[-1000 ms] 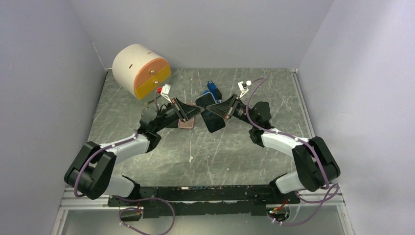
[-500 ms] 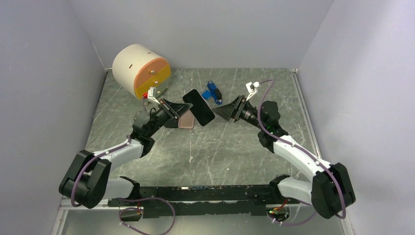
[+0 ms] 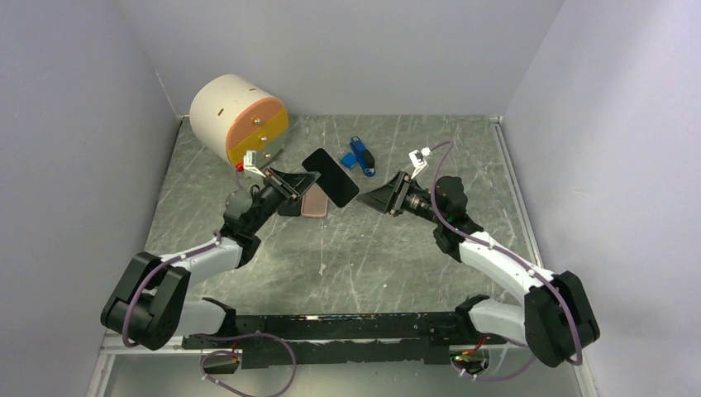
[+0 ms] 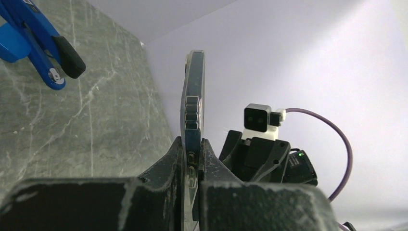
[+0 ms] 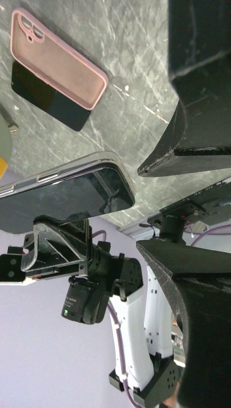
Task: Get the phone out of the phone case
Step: Remove the phone case from the phone.
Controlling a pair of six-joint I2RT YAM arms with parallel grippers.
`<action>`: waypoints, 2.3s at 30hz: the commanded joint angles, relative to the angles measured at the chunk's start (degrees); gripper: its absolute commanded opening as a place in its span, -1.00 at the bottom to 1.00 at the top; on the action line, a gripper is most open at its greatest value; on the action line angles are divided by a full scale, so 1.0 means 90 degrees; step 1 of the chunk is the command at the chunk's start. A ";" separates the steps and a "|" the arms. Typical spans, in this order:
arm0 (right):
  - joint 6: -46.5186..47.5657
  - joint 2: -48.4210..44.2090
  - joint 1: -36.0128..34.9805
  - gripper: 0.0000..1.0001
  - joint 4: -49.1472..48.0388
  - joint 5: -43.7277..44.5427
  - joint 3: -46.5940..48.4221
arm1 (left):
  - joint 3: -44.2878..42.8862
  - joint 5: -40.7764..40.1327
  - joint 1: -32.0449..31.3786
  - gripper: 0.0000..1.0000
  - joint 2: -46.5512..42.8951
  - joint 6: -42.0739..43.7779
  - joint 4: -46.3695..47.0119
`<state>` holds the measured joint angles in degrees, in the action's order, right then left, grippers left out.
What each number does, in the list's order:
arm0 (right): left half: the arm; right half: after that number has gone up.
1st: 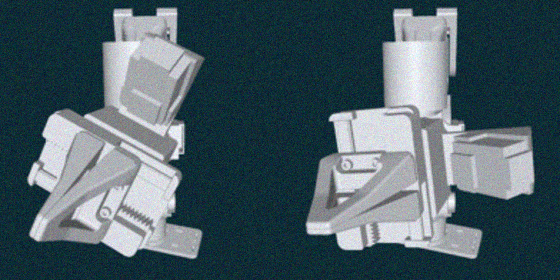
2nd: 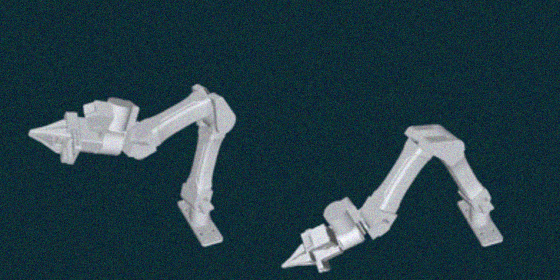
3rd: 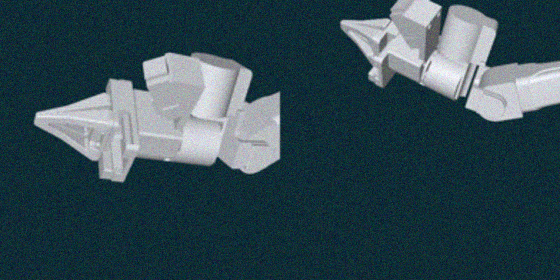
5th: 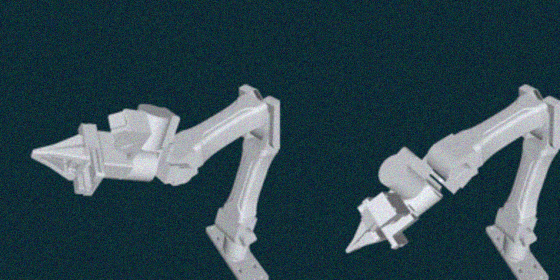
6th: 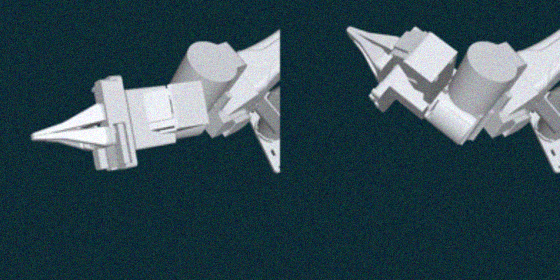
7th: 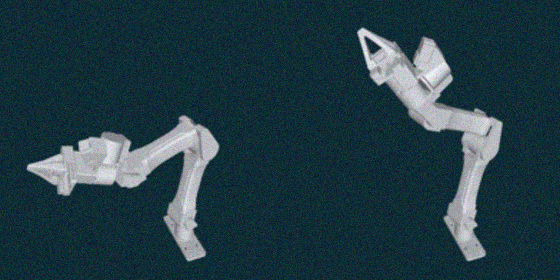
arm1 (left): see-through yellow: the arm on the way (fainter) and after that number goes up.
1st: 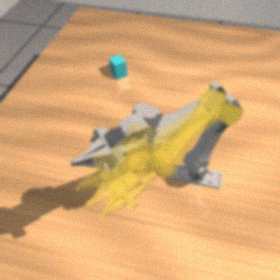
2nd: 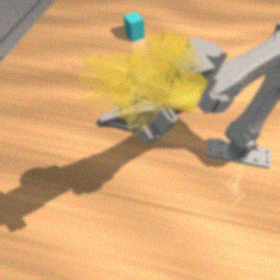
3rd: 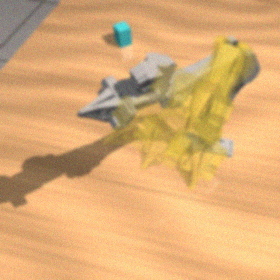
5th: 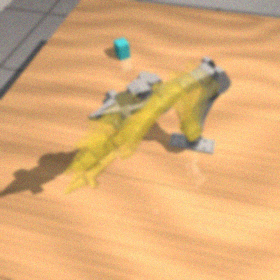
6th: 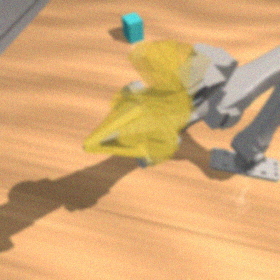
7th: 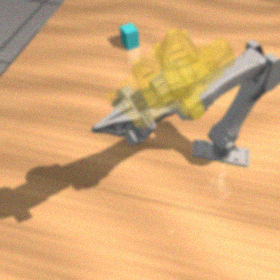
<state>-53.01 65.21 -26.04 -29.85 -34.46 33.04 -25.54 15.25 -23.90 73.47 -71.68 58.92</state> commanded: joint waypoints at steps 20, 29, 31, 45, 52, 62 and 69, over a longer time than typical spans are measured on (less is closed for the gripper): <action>-0.1092 0.0973 -0.0154 -0.02 -0.2112 -0.0258 0.0024 | -0.0114 0.0411 0.0029 -0.95 0.0246 -0.0958 0.1686; -0.1008 0.1137 -0.0144 -0.02 -0.1924 -0.0027 0.0107 | -0.0100 0.0651 0.0019 -0.95 0.0332 -0.1320 0.2166; -0.1103 0.1228 -0.0125 -0.02 -0.2021 -0.0025 0.0073 | -0.0097 0.0666 0.0021 -0.95 0.0327 -0.1366 0.2251; -0.1323 0.1433 -0.0088 -0.06 -0.2832 -0.0202 0.0286 | -0.0258 0.1211 -0.0118 -0.95 0.0735 -0.1515 0.2478; -0.1469 0.1479 0.0067 -0.08 -0.3373 -0.0455 0.0299 | -0.0282 0.1768 -0.0117 -0.95 0.0645 -0.1241 0.2180; -0.1249 0.1592 0.0117 -0.31 -0.3990 -0.1332 0.0437 | -0.0424 0.2408 -0.0088 -0.95 -0.0034 -0.0577 0.0760; -0.0784 0.1499 0.0089 -0.39 -0.3508 -0.1844 0.0679 | -0.0778 0.2585 -0.0076 -0.95 -0.0429 0.0178 -0.0652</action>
<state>-64.42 79.55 -25.06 -59.13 -48.36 34.70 -29.30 32.58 -23.57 72.36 -74.06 59.31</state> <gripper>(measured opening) 0.321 0.095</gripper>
